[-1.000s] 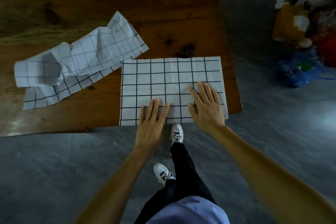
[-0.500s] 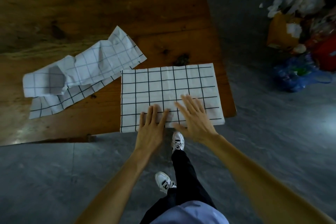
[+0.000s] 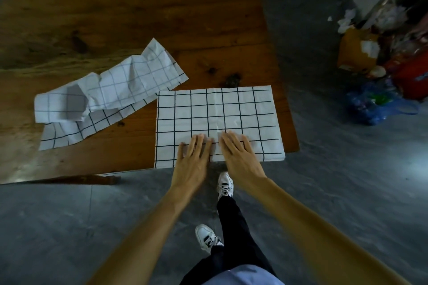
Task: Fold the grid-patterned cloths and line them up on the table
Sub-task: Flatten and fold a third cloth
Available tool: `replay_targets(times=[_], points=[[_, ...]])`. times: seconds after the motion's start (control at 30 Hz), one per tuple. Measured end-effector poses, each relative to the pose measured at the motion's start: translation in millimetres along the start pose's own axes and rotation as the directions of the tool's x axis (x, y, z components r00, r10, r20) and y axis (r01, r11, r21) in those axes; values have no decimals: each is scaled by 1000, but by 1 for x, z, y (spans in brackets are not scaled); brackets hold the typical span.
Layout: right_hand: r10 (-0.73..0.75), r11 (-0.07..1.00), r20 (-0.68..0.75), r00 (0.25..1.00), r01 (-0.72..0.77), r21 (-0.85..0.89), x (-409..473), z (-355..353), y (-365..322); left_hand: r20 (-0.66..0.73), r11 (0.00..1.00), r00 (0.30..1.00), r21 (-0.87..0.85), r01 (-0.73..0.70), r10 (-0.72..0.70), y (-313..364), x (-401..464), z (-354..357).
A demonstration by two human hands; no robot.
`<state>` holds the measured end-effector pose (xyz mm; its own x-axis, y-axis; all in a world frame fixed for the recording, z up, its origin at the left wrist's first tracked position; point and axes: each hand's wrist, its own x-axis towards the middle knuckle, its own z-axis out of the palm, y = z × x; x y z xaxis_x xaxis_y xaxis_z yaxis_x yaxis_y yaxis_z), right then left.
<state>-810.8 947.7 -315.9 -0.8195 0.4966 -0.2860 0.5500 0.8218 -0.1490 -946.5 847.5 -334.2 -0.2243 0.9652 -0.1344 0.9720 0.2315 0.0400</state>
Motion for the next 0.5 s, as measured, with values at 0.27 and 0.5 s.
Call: replay_targets(times=[0.27, 0.5], points=[[33, 999, 41, 999, -32, -29, -7, -5, 12, 45, 999, 999, 19, 30, -31, -13, -8, -4], [112, 993, 2, 994, -112, 25, 2, -10, -2, 17, 999, 999, 19, 27, -27, -8, -9, -12]])
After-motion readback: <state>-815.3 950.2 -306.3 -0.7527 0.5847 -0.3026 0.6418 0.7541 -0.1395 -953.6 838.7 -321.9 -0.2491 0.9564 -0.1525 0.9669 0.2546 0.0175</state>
